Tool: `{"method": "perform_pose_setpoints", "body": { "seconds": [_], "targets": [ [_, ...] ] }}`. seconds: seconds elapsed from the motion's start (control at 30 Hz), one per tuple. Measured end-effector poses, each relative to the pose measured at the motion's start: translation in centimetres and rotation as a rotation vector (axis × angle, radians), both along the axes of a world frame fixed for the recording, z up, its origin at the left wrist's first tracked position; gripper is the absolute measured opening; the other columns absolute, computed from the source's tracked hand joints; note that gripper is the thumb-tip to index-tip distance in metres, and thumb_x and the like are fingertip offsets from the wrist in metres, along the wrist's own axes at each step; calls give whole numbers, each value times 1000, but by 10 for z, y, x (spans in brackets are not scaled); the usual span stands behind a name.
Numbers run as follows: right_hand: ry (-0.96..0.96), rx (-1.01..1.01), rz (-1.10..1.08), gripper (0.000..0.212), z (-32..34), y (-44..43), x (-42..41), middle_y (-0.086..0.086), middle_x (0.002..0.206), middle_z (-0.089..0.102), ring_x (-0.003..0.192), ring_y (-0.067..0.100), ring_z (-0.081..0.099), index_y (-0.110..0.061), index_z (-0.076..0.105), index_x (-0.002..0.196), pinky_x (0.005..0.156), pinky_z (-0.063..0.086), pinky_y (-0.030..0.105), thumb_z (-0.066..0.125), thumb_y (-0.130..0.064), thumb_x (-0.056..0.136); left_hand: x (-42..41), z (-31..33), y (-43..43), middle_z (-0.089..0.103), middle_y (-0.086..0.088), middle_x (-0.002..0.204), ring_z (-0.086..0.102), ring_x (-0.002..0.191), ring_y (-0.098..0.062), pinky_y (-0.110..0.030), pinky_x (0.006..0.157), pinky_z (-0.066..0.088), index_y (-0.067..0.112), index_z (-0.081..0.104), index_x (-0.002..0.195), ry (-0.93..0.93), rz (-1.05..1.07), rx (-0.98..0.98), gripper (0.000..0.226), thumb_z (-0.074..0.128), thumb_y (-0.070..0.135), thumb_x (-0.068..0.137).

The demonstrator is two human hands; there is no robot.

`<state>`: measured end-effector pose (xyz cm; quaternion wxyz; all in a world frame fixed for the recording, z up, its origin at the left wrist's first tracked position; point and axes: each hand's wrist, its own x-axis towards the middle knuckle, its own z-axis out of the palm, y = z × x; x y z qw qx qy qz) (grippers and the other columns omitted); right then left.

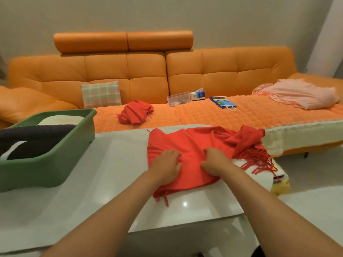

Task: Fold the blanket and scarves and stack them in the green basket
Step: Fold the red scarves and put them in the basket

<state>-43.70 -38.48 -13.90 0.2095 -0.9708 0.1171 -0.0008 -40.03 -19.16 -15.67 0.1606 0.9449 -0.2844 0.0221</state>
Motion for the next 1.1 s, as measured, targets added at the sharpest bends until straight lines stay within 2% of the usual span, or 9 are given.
{"method": "perform_pose_setpoints", "body": {
  "seconds": [0.1, 0.2, 0.37, 0.47, 0.6, 0.77, 0.9, 1.0, 1.1],
  "targets": [
    [-1, -164, 78, 58, 2, 7, -4, 8, 143, 54, 129, 31, 51, -20, 44, 146, 104, 42, 39, 57, -31, 91, -2, -16, 19, 9, -8, 165, 6, 152, -26, -34, 122, 4, 21, 16, 157, 97, 64, 196, 66, 34, 51, 102],
    [-6, -239, 161, 63, 3, 21, -3, 7, 143, 54, 130, 31, 49, -23, 42, 147, 107, 39, 39, 59, -36, 89, -2, -17, 40, 1, -7, 165, 0, 152, -25, -35, 122, 0, 26, 7, 158, 125, 93, 262, 69, 27, 59, 101],
    [34, -45, 288, 73, 6, 55, 2, 5, 149, 48, 134, 23, 47, -19, 40, 150, 106, 36, 26, 70, -32, 84, -3, 0, 92, 28, 0, 158, 28, 144, -21, -35, 117, 24, 34, 31, 151, 87, 106, 280, 61, 42, 57, 95],
    [98, -57, 296, 58, 8, 79, 10, 2, 135, 59, 122, 21, 56, -25, 57, 135, 98, 43, 27, 72, -43, 82, 0, 10, 124, 43, 2, 139, 47, 126, -22, -38, 103, 40, 37, 42, 138, 104, 154, 328, 52, 46, 52, 89],
    [-7, -191, 244, 42, 11, 113, 29, 3, 126, 62, 115, 25, 59, -24, 63, 119, 94, 47, 35, 57, -50, 87, 7, 10, 150, 51, -1, 118, 52, 110, -26, -38, 93, 40, 31, 52, 119, -24, 153, 350, 40, 38, 54, 90],
    [-117, -61, 101, 40, 14, 138, 79, 11, 133, 59, 122, 31, 56, -13, 55, 129, 96, 46, 39, 46, -37, 98, 24, -7, 169, 52, 0, 116, 48, 112, -23, -37, 94, 35, 24, 52, 117, -188, 138, 239, 70, 9, 63, 79],
    [-106, -53, 19, 43, 8, 143, 117, 13, 135, 57, 123, 33, 55, -12, 44, 136, 93, 45, 41, 45, -36, 101, 37, -16, 175, 43, 2, 136, 37, 128, -19, -34, 109, 28, 24, 43, 135, -169, 136, 150, 79, 10, 66, 77],
    [-121, -23, 59, 49, -4, 142, 134, 12, 137, 57, 126, 32, 53, -15, 41, 141, 95, 45, 40, 54, -28, 96, 41, -21, 177, 19, 0, 159, 12, 148, -20, -34, 122, 7, 23, 25, 153, -88, 113, 137, 91, 8, 69, 76],
    [-175, -88, 1, 45, -13, 135, 139, 11, 126, 63, 117, 31, 59, -20, 46, 135, 88, 47, 38, 51, -16, 91, 43, -26, 177, -3, 1, 165, -9, 151, -17, -34, 122, -8, 25, 9, 158, -18, 100, 179, 84, 14, 69, 86]
  ]
}}
